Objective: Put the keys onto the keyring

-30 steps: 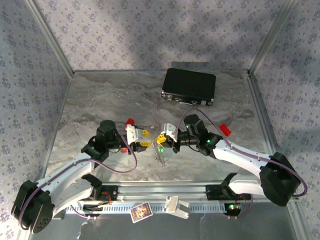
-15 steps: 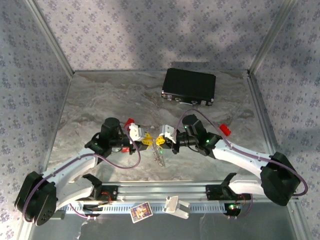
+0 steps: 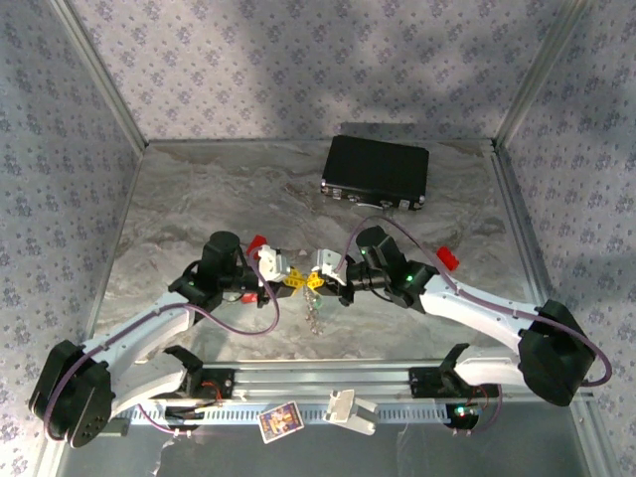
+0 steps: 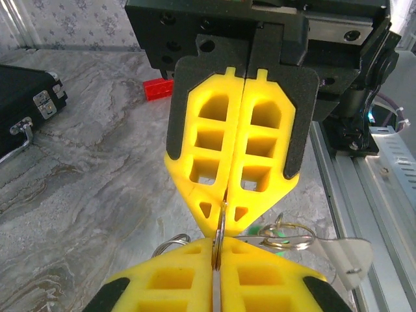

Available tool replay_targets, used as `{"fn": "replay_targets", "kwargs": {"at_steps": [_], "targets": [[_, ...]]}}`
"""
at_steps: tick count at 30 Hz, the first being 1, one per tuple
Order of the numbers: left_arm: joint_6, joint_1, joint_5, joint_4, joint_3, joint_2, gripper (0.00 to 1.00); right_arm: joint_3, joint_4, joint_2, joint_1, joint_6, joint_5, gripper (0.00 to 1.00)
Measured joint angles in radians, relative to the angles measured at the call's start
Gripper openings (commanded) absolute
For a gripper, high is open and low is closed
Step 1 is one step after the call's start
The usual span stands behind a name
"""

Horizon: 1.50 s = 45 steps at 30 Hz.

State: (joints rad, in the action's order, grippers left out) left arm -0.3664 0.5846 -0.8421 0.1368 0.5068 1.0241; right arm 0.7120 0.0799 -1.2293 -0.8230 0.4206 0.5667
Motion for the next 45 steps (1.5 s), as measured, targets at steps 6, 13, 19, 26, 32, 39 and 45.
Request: {"fn": "replay_targets", "kwargs": {"at_steps": [6,13,19,26,32,39,45], "targets": [[-0.003,0.000,-0.003,-0.012,0.005,0.000,0.10,0.021,-0.030,-0.009,-0.005,0.014,-0.006,0.00],[-0.003,0.001,-0.003,-0.031,0.010,0.000,0.11,0.039,-0.058,-0.019,-0.013,0.019,-0.014,0.00],[-0.003,0.007,-0.003,-0.034,0.010,0.000,0.08,0.045,-0.077,-0.031,-0.020,0.023,-0.014,0.00],[-0.011,0.013,0.006,-0.036,0.011,-0.003,0.00,0.045,-0.089,-0.022,-0.018,0.016,-0.032,0.17],[-0.026,0.021,0.058,-0.045,0.015,-0.048,0.00,0.020,-0.098,0.101,0.051,-0.037,-0.055,0.38],[-0.033,0.040,0.165,-0.083,0.018,-0.100,0.00,-0.067,-0.014,0.231,0.114,-0.145,-0.133,0.46],[0.019,0.040,0.341,-0.092,0.023,-0.160,0.00,-0.068,0.046,0.211,0.114,-0.280,-0.216,0.48]]}}
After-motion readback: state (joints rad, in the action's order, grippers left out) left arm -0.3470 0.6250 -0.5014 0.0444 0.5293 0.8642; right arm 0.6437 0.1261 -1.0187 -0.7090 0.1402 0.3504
